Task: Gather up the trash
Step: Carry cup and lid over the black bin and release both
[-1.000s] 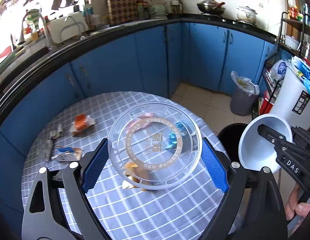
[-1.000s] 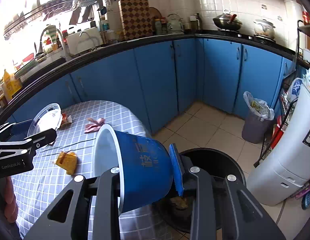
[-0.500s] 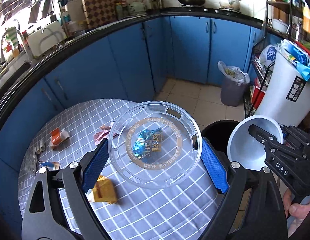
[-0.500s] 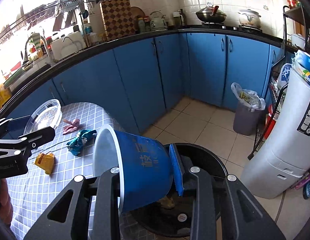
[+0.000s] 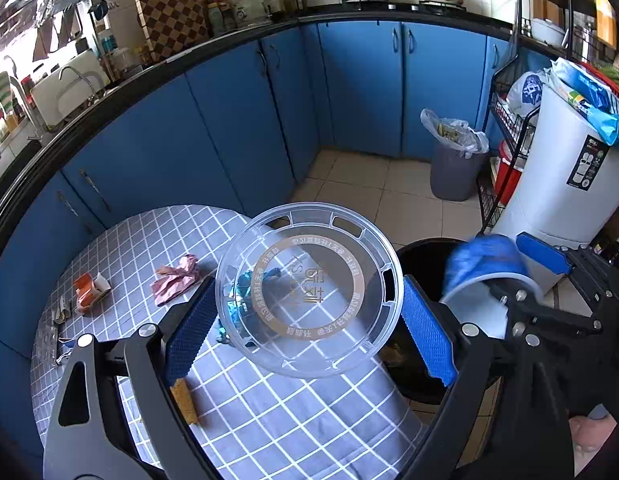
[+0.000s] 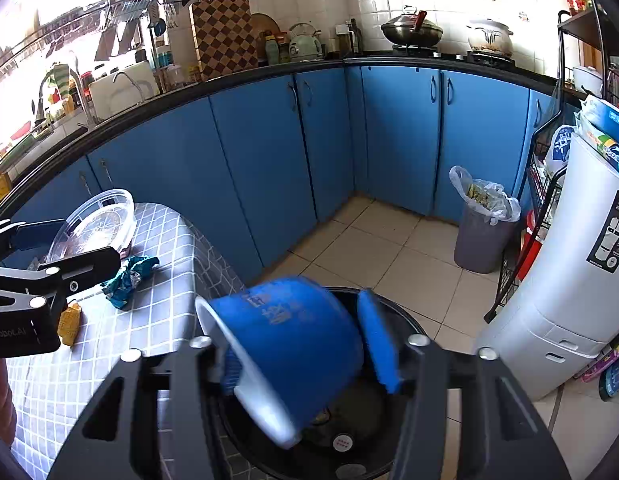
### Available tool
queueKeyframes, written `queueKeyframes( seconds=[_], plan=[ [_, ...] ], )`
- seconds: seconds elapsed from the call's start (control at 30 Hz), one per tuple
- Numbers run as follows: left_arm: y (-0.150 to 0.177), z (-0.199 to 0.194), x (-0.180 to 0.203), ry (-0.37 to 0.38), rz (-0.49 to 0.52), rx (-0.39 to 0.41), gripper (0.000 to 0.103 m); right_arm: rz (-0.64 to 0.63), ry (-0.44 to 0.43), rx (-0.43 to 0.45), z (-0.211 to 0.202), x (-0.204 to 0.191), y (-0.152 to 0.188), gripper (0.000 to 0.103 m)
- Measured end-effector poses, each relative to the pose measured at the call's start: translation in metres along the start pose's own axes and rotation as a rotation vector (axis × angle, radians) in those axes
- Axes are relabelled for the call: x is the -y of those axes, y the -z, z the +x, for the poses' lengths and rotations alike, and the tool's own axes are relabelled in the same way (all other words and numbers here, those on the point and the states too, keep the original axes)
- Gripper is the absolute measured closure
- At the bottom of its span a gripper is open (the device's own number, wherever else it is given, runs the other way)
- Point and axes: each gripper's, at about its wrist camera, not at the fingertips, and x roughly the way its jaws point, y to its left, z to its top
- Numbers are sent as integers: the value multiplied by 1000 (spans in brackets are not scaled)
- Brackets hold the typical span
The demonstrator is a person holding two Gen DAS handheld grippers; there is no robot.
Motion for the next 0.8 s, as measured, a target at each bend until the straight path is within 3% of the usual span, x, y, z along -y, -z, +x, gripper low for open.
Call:
queueKeyframes(
  seconds=[0.2,0.8],
  plan=[
    [-3,4,9,12,15,-3,15,5,12,17,0,7,0,27],
    [-18,5,42,61,77,7,14,66,31,8,3,32,5,27]
  ],
)
